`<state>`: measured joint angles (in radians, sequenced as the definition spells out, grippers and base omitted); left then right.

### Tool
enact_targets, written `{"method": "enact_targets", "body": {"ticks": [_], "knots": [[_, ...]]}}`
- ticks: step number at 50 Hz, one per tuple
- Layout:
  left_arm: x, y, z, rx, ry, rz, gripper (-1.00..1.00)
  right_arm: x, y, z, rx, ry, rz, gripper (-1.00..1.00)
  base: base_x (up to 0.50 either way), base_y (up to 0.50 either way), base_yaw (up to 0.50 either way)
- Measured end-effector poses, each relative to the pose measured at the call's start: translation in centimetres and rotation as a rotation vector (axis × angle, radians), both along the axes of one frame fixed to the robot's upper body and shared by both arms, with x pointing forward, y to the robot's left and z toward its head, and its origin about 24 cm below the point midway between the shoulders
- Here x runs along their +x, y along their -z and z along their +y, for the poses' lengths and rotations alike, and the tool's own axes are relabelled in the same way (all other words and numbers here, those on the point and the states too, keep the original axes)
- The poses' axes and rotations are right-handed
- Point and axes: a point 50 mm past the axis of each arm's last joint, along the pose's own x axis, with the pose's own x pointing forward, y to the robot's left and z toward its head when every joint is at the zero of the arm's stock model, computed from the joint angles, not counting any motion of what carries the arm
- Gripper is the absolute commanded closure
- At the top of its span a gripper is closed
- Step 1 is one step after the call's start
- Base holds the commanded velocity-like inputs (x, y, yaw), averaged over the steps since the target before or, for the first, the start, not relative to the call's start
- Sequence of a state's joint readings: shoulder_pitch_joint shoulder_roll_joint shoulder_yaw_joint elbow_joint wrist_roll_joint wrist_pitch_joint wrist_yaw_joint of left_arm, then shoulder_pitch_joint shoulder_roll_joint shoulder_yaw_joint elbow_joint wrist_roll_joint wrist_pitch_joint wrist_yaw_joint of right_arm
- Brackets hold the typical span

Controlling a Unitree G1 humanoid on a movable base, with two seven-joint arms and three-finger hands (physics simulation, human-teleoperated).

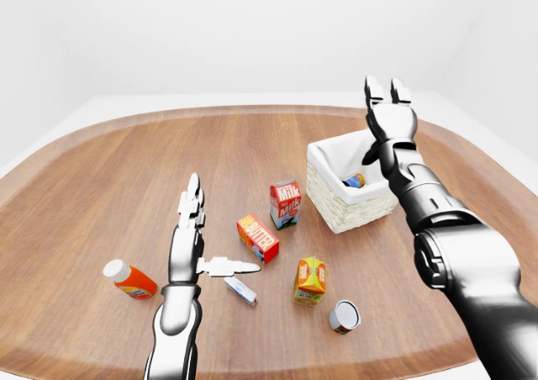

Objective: Pick up the alphabet soup and the tomato sauce, and put them in the basket.

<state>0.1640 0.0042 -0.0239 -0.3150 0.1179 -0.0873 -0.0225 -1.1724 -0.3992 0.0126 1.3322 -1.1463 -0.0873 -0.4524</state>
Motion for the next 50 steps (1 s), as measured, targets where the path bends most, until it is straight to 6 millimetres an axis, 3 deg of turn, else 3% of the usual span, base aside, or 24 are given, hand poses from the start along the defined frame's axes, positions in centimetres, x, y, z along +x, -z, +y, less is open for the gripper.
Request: {"method": "enact_targets", "body": {"ticks": [20, 50], "knots": [[0.0, 0.1, 0.0, 0.001, -0.001, 0.004, -1.00, 0.2, -3.0, -0.5, 0.033, 0.001, -0.068, -1.00, 0.00, 0.00, 0.00], [-0.1, 0.1, 0.0, 0.006, -0.001, 0.004, -1.00, -1.1, -3.1, -2.1, 0.187, -0.023, -0.128, -1.00, 0.00, 0.00, 0.00]]}}
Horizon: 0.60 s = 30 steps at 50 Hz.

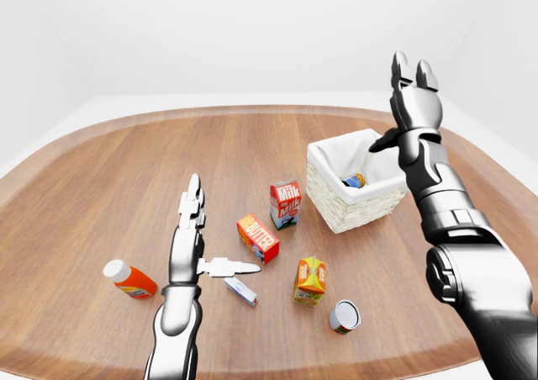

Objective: Pick up the alphabet soup and the tomato sauce, and put them in the basket.

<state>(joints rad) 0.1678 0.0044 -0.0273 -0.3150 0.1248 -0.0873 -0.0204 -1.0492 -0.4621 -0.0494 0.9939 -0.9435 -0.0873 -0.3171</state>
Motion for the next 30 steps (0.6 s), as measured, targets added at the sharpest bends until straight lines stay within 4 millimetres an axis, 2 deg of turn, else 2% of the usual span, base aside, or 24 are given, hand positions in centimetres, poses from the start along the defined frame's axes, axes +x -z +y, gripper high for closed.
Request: {"method": "enact_targets", "body": {"ticks": [15, 30], "knots": [[0.1, 0.0, 0.0, -0.001, -0.001, 0.000, -1.00, -1.7, 0.2, -0.6, 0.106, -0.061, -0.035, -1.00, 0.00, 0.00, 0.00], [0.1, -0.1, 0.0, -0.004, -0.002, -0.003, -1.00, -4.1, 1.6, -0.7, 0.202, -0.134, -0.054, -1.00, 0.00, 0.00, 0.00]]}}
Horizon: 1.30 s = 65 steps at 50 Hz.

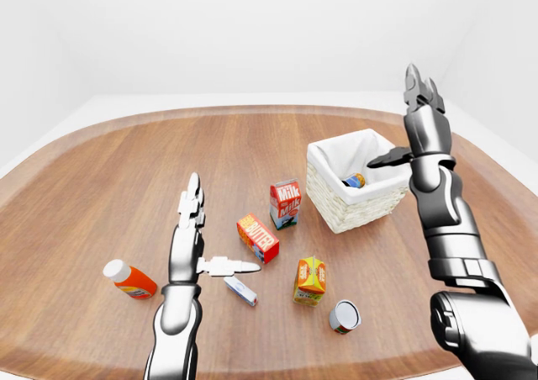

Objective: Pick up the alphabet soup and the tomato sauce, and put them in the basket.

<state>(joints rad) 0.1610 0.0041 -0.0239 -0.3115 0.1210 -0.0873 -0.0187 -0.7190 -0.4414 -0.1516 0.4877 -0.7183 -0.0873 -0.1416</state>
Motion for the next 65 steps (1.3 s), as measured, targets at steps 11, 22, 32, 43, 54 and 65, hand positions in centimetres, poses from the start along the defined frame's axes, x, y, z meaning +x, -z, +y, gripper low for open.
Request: {"method": "enact_targets", "body": {"ticks": [11, 22, 32, 43, 54, 65], "knots": [[0.0, 0.0, 0.0, 0.000, 0.000, 0.000, -1.00, -2.0, 0.6, 0.2, 0.049, -0.050, -0.028, -1.00, 0.00, 0.00, 0.00], [0.0, 0.1, 0.0, 0.001, 0.000, 0.002, -1.00, -4.0, 0.7, 0.9, 0.082, -0.110, -0.060, -1.00, 0.00, 0.00, 0.00], [-0.1, 0.1, 0.0, 0.003, 0.000, 0.004, -1.00, -6.0, 0.7, 1.4, 0.106, -0.157, -0.083, -1.00, 0.00, 0.00, 0.00], [-0.1, 0.1, 0.0, 0.004, 0.001, 0.005, -1.00, -7.7, 1.2, 1.7, 0.131, -0.182, -0.089, -1.00, 0.00, 0.00, 0.00], [-0.1, 0.1, 0.0, 0.005, 0.000, 0.007, -1.00, -9.1, 2.6, 1.6, 0.177, -0.186, -0.061, -1.00, 0.00, 0.00, 0.00], [-0.1, 0.2, 0.0, 0.005, 0.000, 0.008, -1.00, -10.7, 3.7, 1.6, 0.215, -0.192, -0.033, -1.00, 0.00, 0.00, 0.00]]}}
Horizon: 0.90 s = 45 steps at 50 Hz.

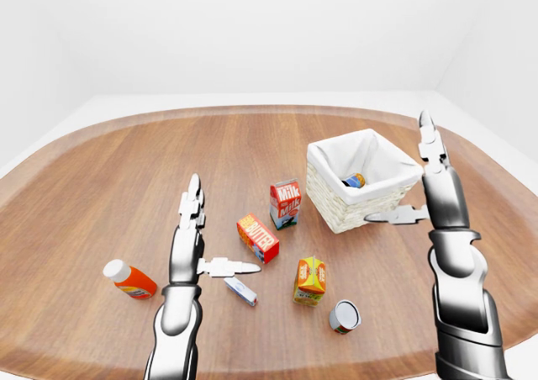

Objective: Pick up the alphabet soup and the tomato sauce, and put them in the basket.

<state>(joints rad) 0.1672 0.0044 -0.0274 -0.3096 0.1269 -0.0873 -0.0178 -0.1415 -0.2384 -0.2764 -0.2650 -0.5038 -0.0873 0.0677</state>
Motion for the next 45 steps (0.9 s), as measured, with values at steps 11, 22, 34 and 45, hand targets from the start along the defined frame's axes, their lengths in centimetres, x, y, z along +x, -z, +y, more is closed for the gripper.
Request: {"method": "enact_targets", "body": {"ticks": [11, 22, 34, 45], "knots": [[0.0, -0.1, 0.0, -0.002, -0.001, -0.004, -1.00, -2.1, 0.2, 0.4, 0.040, -0.035, 0.003, -1.00, 0.00, 0.00, 0.00], [0.0, -0.1, 0.1, -0.004, -0.001, -0.006, -1.00, -4.1, 1.0, 0.5, 0.092, -0.054, 0.039, -1.00, 0.00, 0.00, 0.00], [0.0, -0.1, 0.1, -0.003, -0.001, -0.005, -1.00, -5.7, 2.0, 0.7, 0.142, -0.063, 0.086, -1.00, 0.00, 0.00, 0.00], [0.0, -0.1, 0.0, -0.002, -0.001, -0.003, -1.00, -6.9, 2.9, 0.8, 0.187, -0.068, 0.129, -1.00, 0.00, 0.00, 0.00]]}}
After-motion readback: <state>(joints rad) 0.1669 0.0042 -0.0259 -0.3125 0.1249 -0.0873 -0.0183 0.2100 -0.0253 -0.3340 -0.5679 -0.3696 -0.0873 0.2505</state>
